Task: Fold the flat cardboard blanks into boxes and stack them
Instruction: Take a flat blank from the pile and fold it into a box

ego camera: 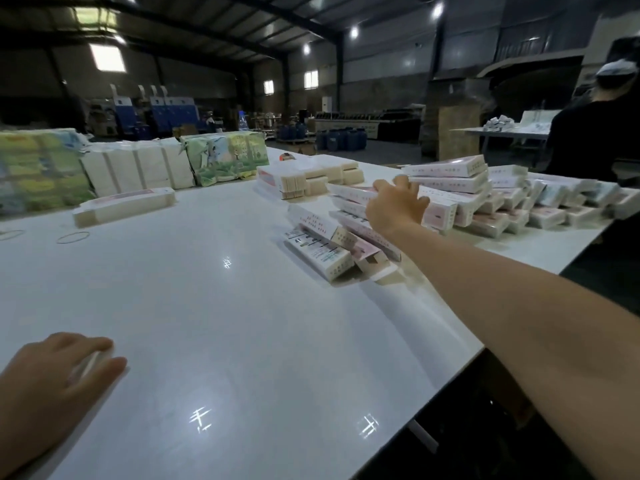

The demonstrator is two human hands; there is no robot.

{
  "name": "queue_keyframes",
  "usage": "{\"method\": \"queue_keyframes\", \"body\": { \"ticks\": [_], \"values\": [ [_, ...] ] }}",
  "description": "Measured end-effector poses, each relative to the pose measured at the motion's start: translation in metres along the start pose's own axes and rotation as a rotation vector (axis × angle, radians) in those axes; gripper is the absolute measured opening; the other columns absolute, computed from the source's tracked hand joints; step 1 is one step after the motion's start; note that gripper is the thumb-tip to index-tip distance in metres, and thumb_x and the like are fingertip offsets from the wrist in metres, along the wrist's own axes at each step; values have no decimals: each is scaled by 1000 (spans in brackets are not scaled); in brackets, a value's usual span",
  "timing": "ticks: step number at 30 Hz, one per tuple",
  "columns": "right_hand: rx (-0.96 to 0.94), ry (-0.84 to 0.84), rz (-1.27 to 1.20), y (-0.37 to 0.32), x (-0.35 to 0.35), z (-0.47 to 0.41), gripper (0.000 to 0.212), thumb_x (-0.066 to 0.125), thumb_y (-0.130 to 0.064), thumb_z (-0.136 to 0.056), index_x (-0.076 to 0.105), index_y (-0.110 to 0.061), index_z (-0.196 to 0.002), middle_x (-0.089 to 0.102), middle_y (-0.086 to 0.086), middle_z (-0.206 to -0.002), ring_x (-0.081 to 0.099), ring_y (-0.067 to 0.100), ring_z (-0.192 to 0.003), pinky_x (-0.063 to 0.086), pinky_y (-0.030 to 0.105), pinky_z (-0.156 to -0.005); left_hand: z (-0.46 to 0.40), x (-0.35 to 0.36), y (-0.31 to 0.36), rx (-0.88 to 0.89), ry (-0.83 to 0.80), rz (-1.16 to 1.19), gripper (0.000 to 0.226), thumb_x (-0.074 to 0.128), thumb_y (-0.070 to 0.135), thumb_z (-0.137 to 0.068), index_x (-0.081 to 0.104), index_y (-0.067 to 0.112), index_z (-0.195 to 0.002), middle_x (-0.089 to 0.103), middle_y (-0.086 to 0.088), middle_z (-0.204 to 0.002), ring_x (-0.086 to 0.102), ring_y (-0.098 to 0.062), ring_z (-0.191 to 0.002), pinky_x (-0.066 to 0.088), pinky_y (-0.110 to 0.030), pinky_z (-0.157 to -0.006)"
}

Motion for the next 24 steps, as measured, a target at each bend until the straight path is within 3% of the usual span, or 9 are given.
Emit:
{"method": "queue_keyframes", "body": {
  "ticks": [3,6,9,12,16,21,24],
  "values": [
    [-171,55,-49,-50,-25,13,46,47,-12,-87,48,-19,-132,27,11,-149,20,31,-137,16,57,-110,18,-34,37,-12,124,0,52,49,67,-72,69,28,-101,64,-1,-101,57,-28,-97,45,-44,-86],
    [-472,77,-199,-131,-45,58,42,47,-17,-89,53,-19,-130,44,7,-141,35,27,-130,25,52,-108,39,-56,70,19,130,49,31,61,50,-83,69,26,-101,62,0,-107,52,-23,-103,42,-39,-89],
    [-804,-66,-389,-203,-44,135,31,53,-19,-89,64,-17,-118,59,6,-127,49,27,-117,37,45,-99,49,-62,79,6,144,59,26,59,38,-89,66,23,-109,59,1,-116,48,-18,-108,38,-30,-89],
    [-1022,-257,-366,-244,-7,217,30,51,-21,-92,65,-20,-118,61,3,-125,51,25,-115,40,39,-96,51,-62,80,2,142,54,29,53,37,-92,63,22,-114,57,3,-122,46,-16,-111,38,-29,-92],
    [-993,-468,-306,-248,47,263,32,39,-27,-97,62,-24,-119,54,-4,-127,46,20,-117,39,33,-94,54,-62,76,14,152,84,31,48,35,-95,60,21,-119,54,2,-126,43,-16,-116,35,-27,-96],
    [-970,-463,-381,-245,53,257,32,40,-28,-98,61,-29,-123,52,-13,-132,43,12,-120,34,24,-96,47,-68,69,-46,78,202,25,53,35,-89,67,19,-103,61,4,-107,53,-18,-109,43,-34,-89],
    [-966,-457,-416,-244,53,258,29,43,-26,-97,63,-28,-119,54,-16,-126,44,9,-119,33,19,-92,33,-110,17,-228,150,251,28,56,35,-86,66,22,-109,63,4,-115,57,-17,-105,47,-34,-90]
  ]
}}
Point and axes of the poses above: each hand's wrist, its own z-axis away from the middle knuckle, its own x-axis out of the palm, y = z × x, the point moved 7 cm from there along -z, towards the middle knuckle
